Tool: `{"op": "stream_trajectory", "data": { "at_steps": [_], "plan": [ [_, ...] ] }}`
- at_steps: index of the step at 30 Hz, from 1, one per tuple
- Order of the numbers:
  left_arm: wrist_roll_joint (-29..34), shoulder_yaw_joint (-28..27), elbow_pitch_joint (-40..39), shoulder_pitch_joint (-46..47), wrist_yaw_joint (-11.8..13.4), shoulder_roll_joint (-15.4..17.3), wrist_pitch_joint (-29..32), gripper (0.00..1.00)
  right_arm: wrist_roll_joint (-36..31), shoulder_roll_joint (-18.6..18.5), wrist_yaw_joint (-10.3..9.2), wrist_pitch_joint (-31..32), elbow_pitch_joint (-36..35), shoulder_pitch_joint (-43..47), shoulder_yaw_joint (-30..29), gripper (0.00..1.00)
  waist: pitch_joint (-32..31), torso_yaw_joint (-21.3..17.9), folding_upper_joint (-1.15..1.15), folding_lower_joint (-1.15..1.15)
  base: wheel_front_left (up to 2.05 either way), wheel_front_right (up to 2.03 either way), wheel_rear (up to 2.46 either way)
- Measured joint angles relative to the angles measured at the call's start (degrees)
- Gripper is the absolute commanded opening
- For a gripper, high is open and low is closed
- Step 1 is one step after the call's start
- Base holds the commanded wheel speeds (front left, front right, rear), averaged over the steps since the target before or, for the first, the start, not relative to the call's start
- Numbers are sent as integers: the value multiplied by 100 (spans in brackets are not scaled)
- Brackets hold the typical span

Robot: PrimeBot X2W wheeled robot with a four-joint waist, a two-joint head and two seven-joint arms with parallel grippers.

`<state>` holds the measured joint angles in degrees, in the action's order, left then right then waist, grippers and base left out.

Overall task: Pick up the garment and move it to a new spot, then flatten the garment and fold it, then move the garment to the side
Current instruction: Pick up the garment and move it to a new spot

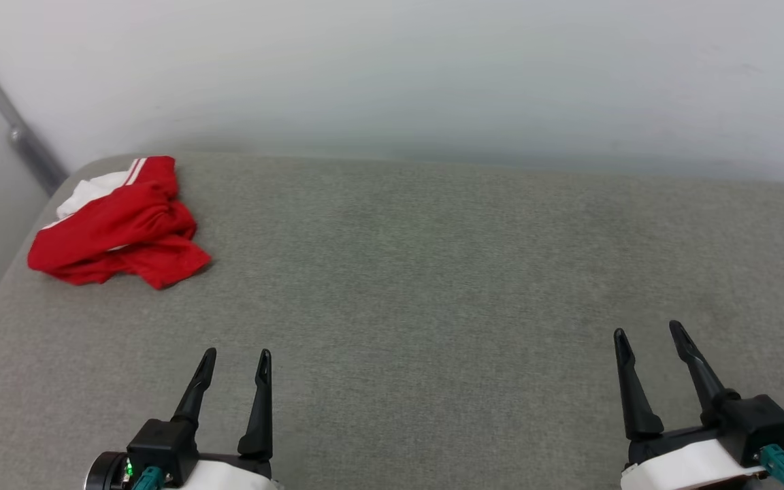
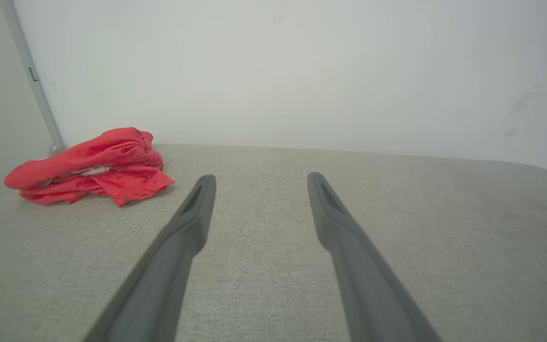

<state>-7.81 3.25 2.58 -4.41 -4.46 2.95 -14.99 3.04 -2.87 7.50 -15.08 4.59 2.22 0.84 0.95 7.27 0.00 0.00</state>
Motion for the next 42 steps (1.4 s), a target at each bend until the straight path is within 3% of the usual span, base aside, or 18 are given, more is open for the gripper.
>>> {"op": "stream_trajectory", "data": {
  "at_steps": [11,19,30,42],
  "plan": [
    [-5,-172,-110,-187,14,0,-8,100,102,-1,0,0,22,43,226,100,-147,1236,0,0,0,0,0],
    [46,-196,-175,-244,-20,0,-8,100,157,-1,0,0,27,50,289,100,-192,1747,0,0,0,0,0],
    [57,-204,-253,-265,-59,0,-8,100,185,-1,0,0,38,57,289,100,-209,1948,0,0,0,0,0],
    [-158,-287,-299,-163,-111,0,-8,100,59,0,0,0,-57,43,212,100,27,1819,0,0,0,0,0]
  ]
}}
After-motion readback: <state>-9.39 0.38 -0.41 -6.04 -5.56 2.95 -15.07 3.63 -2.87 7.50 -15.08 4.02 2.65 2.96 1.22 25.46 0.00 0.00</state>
